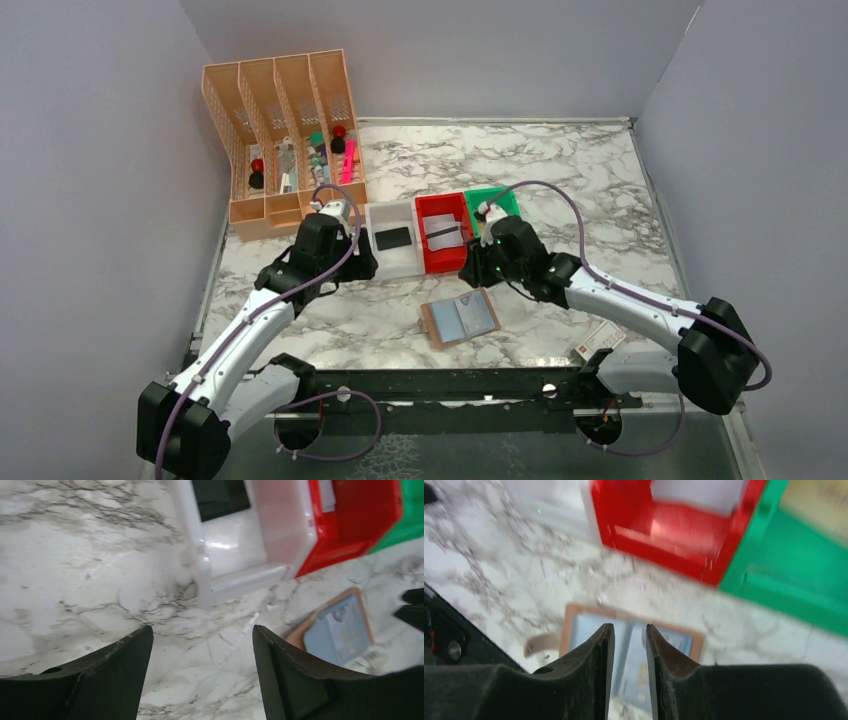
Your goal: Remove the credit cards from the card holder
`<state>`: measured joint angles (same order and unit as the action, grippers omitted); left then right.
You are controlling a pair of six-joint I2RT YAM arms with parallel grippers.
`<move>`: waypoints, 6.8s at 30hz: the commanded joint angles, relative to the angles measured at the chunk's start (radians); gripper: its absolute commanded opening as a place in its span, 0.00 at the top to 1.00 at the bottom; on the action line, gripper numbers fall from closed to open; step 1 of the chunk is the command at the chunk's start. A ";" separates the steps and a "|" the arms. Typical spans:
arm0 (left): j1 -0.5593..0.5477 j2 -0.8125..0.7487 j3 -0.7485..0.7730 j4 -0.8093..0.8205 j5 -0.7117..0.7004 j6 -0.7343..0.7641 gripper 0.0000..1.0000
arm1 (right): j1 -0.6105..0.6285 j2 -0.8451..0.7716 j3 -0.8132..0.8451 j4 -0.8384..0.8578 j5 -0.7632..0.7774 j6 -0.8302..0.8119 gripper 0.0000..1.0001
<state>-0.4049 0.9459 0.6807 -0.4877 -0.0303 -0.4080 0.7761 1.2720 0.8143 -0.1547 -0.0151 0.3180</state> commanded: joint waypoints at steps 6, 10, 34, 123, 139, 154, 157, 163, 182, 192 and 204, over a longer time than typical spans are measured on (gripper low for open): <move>-0.226 0.048 0.044 0.224 0.313 -0.172 0.29 | 0.003 -0.063 -0.211 -0.043 -0.163 0.327 0.70; -0.400 0.181 0.096 0.265 0.230 -0.216 0.31 | 0.004 -0.035 -0.229 -0.032 -0.157 0.345 0.76; -0.622 0.613 0.046 0.498 0.134 -0.464 0.66 | 0.000 -0.053 -0.312 -0.018 0.010 0.429 0.91; -0.627 0.584 -0.013 0.562 0.021 -0.477 0.57 | -0.066 -0.005 -0.210 -0.046 -0.178 0.261 0.65; -0.627 0.613 -0.001 0.560 0.033 -0.470 0.57 | -0.065 0.068 -0.223 -0.041 -0.151 0.271 0.68; -0.627 0.617 0.023 0.526 0.027 -0.454 0.57 | -0.066 0.060 -0.216 -0.048 -0.158 0.261 0.67; -0.627 0.618 0.023 0.527 0.026 -0.454 0.57 | -0.065 0.071 -0.227 -0.021 -0.193 0.264 0.70; -0.627 0.629 0.026 0.529 0.030 -0.454 0.57 | -0.065 0.082 -0.226 -0.004 -0.234 0.254 0.75; -0.627 0.620 0.010 0.527 0.018 -0.465 0.56 | -0.065 0.034 -0.189 -0.093 -0.117 0.236 0.72; -0.627 0.616 0.002 0.529 0.021 -0.466 0.56 | -0.066 0.077 -0.222 -0.048 -0.168 0.254 0.72; -0.627 0.614 0.007 0.525 0.017 -0.466 0.56 | -0.066 0.073 -0.209 -0.083 -0.117 0.242 0.71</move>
<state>-1.0298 1.5589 0.6956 0.0593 0.0101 -0.8753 0.7113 1.3556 0.6006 -0.1764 -0.1879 0.5751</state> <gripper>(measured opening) 0.433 0.285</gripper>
